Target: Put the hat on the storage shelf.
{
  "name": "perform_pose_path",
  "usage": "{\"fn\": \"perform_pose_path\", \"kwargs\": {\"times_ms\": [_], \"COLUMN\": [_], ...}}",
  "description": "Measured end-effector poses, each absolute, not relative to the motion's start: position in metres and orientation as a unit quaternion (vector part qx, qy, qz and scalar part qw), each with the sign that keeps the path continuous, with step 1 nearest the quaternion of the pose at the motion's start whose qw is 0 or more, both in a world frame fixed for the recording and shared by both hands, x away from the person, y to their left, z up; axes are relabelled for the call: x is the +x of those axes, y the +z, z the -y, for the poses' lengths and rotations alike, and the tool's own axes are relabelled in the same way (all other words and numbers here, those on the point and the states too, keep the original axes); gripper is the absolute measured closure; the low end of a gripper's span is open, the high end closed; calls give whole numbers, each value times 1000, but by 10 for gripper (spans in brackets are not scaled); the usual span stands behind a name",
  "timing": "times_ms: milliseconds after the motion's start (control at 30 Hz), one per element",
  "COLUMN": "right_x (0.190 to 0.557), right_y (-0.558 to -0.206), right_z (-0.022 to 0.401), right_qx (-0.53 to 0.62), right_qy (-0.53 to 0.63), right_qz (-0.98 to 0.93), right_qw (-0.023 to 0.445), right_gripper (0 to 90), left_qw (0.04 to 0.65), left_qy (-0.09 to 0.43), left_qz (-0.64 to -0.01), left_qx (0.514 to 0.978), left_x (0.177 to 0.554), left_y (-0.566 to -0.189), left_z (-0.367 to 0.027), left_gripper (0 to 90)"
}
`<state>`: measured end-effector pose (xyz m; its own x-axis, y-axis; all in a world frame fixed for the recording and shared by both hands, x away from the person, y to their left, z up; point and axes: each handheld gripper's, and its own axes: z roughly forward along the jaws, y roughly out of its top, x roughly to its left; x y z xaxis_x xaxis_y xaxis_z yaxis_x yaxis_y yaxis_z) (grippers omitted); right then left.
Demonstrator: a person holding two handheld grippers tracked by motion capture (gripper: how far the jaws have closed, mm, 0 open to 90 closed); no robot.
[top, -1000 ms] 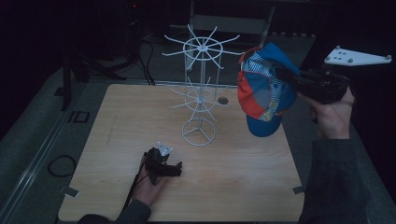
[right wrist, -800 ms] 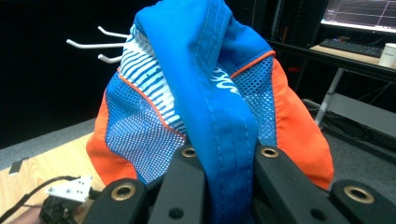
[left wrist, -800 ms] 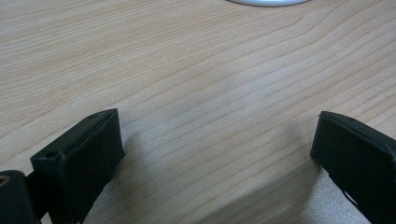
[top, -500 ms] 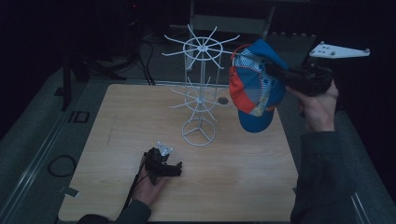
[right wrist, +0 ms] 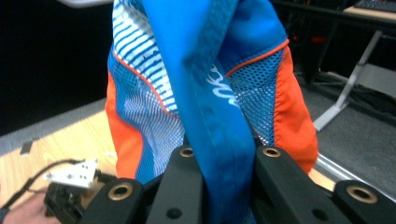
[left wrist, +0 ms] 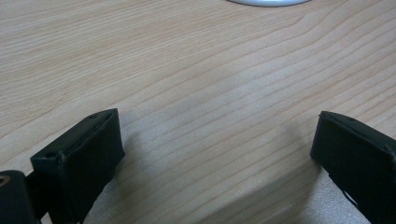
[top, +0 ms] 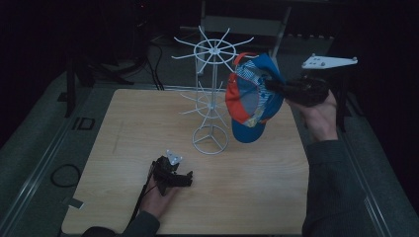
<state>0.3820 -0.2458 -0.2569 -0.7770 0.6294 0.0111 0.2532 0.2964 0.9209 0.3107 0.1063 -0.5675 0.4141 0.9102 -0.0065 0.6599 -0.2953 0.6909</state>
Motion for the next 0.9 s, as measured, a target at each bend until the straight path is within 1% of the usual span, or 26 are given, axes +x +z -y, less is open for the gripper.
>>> {"fn": "perform_pose_path", "kwargs": {"times_ms": [67,100,233,367,500,567,633,667,900], "right_x": [382,381,376,372,369,366,363,359,342], "right_y": [-258,-261,-264,-266,-270,-273,-276,-279,-290], "right_z": [245,242,238,242,247,248,249,249,242], "right_qx": [281,277,275,290,304,310,314,317,309], "right_qy": [518,505,486,484,477,473,472,473,461], "right_qz": [-788,-797,-806,-798,-796,-795,-794,-793,-802], "right_qw": [179,183,198,210,216,220,219,217,223], "right_gripper": [834,789,678,484,348,296,263,229,174], "left_qw": [314,314,314,313,313,313,315,314,315], "left_qy": [199,199,198,198,197,197,198,198,198], "left_qz": [-503,-502,-503,-503,-503,-503,-504,-504,-504], "left_qx": [780,781,780,781,781,781,780,780,779], "left_x": [311,311,311,311,310,311,311,311,311], "left_y": [-568,-567,-567,-567,-567,-567,-567,-567,-567], "left_z": [-106,-106,-106,-106,-106,-106,-106,-106,-106], "left_gripper": [26,26,26,26,27,26,26,26,27]}}
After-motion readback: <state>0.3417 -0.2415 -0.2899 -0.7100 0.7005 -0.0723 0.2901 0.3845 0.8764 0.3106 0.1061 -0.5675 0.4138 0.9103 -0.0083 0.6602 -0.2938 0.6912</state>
